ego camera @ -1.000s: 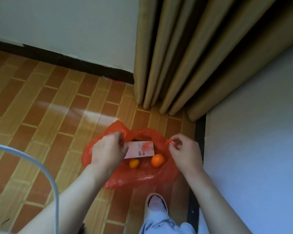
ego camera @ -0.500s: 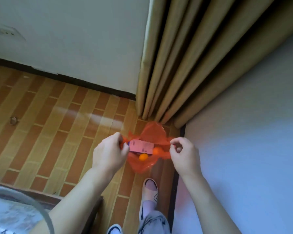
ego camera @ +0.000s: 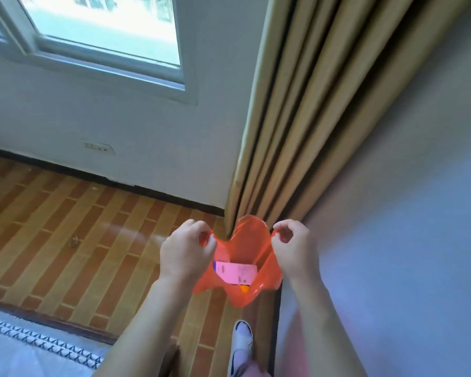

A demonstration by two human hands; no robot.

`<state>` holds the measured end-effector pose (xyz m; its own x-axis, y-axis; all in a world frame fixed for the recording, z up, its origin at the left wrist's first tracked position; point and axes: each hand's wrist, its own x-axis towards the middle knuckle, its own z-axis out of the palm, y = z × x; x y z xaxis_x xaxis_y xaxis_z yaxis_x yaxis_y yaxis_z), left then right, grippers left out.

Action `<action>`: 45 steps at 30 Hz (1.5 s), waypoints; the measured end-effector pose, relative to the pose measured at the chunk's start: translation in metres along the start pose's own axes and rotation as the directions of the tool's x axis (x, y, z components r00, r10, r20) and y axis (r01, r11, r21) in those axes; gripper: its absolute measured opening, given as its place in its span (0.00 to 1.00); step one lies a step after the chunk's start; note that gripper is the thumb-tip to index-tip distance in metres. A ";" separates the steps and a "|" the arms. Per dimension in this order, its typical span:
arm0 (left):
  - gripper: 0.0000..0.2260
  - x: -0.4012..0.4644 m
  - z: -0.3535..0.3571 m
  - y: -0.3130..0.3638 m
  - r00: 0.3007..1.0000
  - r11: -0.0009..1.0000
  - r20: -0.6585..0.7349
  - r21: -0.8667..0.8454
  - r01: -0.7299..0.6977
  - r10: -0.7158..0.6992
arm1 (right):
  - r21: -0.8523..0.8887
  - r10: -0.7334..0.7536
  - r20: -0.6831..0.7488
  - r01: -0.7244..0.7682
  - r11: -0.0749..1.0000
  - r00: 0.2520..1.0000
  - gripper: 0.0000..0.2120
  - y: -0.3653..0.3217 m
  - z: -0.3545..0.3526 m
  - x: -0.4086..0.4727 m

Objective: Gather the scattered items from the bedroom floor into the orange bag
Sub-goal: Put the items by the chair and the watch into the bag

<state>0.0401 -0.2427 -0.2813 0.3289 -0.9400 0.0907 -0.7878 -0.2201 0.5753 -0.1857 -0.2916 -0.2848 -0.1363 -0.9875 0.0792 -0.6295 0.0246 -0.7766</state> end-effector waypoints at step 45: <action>0.07 0.094 -0.196 -0.039 0.798 0.949 -0.522 -0.080 0.306 -0.301 | 0.168 -0.593 0.440 0.586 0.792 0.675 0.07 -0.283 0.109 0.167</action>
<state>0.2039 -0.2716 -0.1353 0.7715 -0.5478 0.3236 -0.6053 -0.4752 0.6386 0.0536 -0.4805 -0.1198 0.6177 -0.7493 0.2386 -0.4503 -0.5858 -0.6739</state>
